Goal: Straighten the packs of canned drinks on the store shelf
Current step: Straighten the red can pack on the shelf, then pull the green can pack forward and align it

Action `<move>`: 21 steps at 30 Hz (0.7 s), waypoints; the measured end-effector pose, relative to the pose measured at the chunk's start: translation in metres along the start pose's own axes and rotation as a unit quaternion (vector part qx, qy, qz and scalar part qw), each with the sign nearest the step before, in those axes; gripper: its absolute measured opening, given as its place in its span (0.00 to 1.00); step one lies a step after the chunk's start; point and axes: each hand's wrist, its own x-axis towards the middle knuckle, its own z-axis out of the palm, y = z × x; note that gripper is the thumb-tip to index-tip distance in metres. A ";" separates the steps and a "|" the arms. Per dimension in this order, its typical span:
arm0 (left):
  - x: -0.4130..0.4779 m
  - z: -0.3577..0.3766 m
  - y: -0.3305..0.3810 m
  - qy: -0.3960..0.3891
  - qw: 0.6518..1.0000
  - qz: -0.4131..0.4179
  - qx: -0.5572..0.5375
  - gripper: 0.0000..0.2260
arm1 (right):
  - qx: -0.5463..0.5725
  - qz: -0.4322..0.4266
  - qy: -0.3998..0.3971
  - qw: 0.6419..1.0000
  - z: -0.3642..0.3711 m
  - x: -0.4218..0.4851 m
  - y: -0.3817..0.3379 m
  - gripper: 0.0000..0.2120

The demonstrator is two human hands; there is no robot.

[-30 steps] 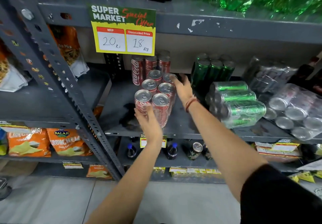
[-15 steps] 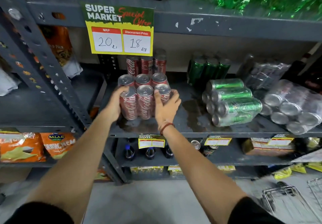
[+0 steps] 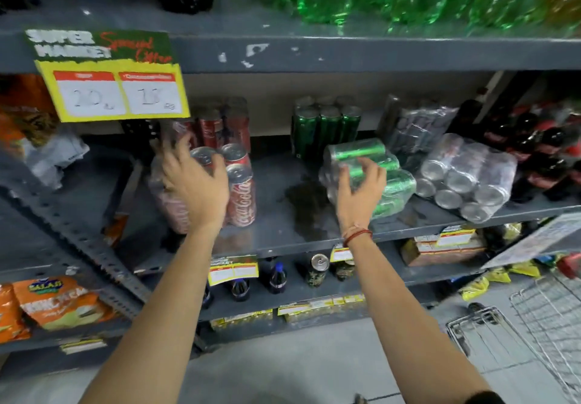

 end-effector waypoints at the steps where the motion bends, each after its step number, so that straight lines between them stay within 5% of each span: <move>1: -0.008 0.011 0.020 -0.028 0.998 0.043 -0.025 0.22 | -0.025 0.008 0.033 0.999 -0.014 0.012 0.012 0.14; 4: -0.031 0.056 0.075 -0.169 0.975 0.115 -0.089 0.22 | -0.082 0.102 0.081 0.988 -0.051 0.040 0.046 0.20; 8: -0.056 0.123 0.127 -0.385 0.911 0.145 -0.039 0.24 | -0.025 0.318 -0.017 0.948 -0.081 0.052 0.071 0.38; 17: -0.054 0.220 0.173 -0.475 0.833 0.178 0.223 0.33 | 0.163 0.473 -0.067 0.863 -0.071 0.050 0.095 0.48; 21: -0.057 0.230 0.170 -0.441 0.841 0.175 0.260 0.35 | 0.195 0.457 -0.047 0.866 -0.065 0.050 0.106 0.40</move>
